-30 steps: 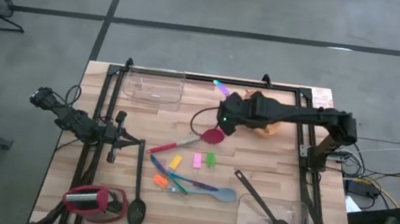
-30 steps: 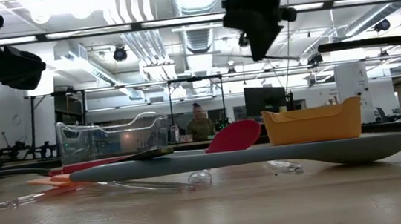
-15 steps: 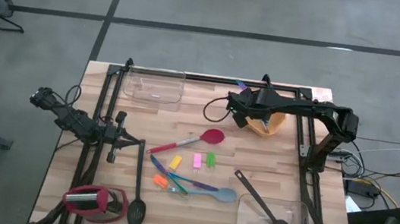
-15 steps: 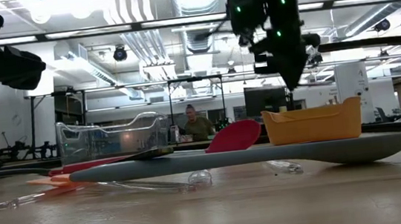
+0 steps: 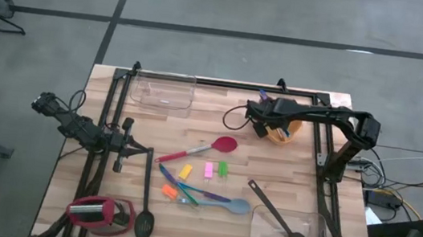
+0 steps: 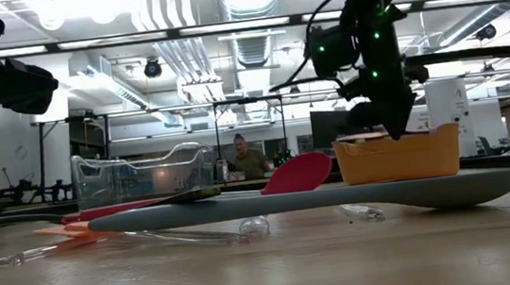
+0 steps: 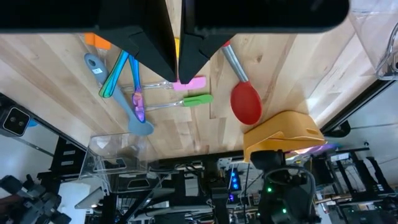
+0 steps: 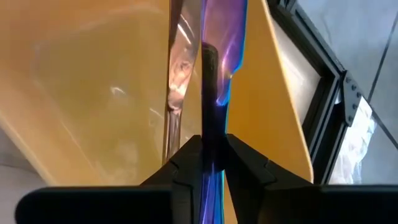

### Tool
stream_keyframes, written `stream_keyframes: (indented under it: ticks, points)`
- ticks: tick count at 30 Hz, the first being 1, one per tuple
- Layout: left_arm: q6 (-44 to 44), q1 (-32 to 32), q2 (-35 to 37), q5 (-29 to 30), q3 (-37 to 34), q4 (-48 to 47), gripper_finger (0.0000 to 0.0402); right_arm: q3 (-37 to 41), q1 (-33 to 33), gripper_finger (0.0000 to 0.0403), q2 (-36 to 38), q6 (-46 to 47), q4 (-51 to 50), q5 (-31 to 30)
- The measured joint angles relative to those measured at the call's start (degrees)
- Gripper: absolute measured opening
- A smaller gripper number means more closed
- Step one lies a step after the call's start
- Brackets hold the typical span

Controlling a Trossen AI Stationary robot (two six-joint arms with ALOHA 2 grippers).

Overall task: Pick & Place Kitchen Items
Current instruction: Put the blue knife into the yellow bin

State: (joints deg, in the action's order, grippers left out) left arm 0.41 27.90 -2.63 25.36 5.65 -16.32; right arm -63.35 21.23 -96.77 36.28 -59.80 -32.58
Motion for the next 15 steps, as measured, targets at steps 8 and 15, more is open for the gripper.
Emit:
stream_keyframes:
  ticks: [8,15]
  points:
    - [0.01,-0.01,0.0,0.0,0.0,0.0,0.0023,1.77,0.0,0.0063,0.02,-0.18,0.93,0.0]
    - [0.02,0.0,0.0,0.0,0.0,-0.01,0.0023,1.71,-0.04,0.0094,0.04,-0.21,1.48,-0.04]
